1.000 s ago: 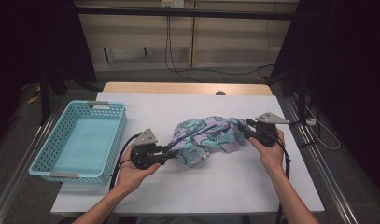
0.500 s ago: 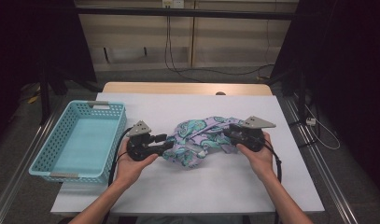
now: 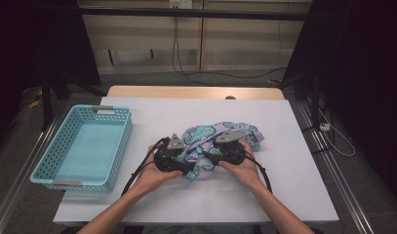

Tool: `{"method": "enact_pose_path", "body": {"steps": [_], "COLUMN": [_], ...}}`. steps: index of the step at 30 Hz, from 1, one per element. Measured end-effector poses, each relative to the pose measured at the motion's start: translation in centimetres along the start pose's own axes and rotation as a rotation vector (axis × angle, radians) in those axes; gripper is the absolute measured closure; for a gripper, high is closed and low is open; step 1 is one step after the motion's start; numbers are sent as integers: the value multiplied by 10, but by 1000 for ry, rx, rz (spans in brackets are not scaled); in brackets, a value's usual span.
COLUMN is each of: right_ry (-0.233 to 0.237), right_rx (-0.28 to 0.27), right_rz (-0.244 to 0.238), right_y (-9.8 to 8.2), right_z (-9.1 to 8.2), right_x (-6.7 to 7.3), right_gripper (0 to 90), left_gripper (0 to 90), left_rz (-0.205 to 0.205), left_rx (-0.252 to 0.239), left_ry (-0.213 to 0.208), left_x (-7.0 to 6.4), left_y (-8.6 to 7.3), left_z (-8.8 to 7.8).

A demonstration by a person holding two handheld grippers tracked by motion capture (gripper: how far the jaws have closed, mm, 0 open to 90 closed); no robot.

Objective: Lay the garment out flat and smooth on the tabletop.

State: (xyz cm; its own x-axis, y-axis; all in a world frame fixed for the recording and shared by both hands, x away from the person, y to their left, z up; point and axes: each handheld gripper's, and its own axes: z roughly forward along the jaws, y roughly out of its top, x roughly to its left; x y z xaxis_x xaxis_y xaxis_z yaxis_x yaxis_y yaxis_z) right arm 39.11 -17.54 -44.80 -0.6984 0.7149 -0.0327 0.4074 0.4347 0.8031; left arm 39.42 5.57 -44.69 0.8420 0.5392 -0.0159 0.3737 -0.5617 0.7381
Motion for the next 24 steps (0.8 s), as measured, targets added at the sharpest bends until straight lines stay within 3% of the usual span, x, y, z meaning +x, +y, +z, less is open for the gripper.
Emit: {"method": "enact_pose_path", "body": {"steps": [3,6,11,16,17,24], "right_ry": [8,15,-11,-21,-33,-85], "right_rx": [33,49,44,-8,-15,-48], "right_rz": [-7,-5,-12,20,21,58], "right_y": [-3,-4,-5,-4,-4,-22], "right_z": [7,9,6,-12,-17,-52], "right_x": [2,2,0,-7,-8,-21], "right_gripper": [386,419,724,885,890,896], "left_gripper": [216,217,277,363,404,566], "left_rz": [-8,-16,-42,-51,-40,-74], "left_rx": [15,28,42,45,45,53], "left_ry": [3,-1,4,22,38,87], "left_x": [2,6,13,16,17,21], "left_y": [-4,-5,-9,-9,-9,-9], "left_z": [4,5,5,3,2,0]}}
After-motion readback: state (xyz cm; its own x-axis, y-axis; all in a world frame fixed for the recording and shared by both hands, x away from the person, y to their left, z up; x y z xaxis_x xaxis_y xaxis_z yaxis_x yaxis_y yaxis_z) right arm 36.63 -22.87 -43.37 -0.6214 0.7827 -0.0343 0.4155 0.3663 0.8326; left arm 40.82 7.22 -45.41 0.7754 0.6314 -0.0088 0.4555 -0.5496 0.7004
